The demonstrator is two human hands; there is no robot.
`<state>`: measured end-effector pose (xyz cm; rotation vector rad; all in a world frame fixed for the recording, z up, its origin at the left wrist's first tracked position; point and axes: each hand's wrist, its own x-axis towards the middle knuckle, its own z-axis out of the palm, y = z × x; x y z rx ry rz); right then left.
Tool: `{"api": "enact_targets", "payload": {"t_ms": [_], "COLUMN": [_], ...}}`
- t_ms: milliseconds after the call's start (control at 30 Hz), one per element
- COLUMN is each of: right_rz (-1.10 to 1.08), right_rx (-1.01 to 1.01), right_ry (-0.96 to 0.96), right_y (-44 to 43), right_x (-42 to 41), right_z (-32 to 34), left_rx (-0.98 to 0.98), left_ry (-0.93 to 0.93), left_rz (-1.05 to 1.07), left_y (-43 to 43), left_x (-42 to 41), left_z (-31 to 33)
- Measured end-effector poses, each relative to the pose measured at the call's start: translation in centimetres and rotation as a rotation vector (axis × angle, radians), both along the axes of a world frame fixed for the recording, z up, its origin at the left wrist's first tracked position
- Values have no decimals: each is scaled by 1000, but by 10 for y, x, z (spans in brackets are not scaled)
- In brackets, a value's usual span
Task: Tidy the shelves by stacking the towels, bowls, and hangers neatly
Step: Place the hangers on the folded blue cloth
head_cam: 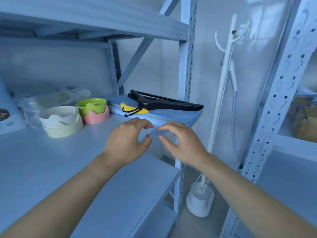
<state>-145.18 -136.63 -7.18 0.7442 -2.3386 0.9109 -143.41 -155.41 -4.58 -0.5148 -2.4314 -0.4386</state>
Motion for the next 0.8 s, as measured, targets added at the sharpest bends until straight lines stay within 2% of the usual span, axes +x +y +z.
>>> {"api": "enact_targets", "payload": {"t_ms": [300, 467, 800], "right_rz": [-33, -47, 60], "right_rx": [55, 131, 418], "right_ry": [36, 34, -83], "right_y": [65, 87, 116], "right_x": [-104, -175, -248], "right_z": [22, 40, 27], "left_rx": [45, 19, -197], "left_ry": [52, 58, -166], "left_rz": [-69, -6, 125], "left_y": [62, 79, 108], "left_x": [-113, -179, -237], "left_z": [9, 23, 9]}}
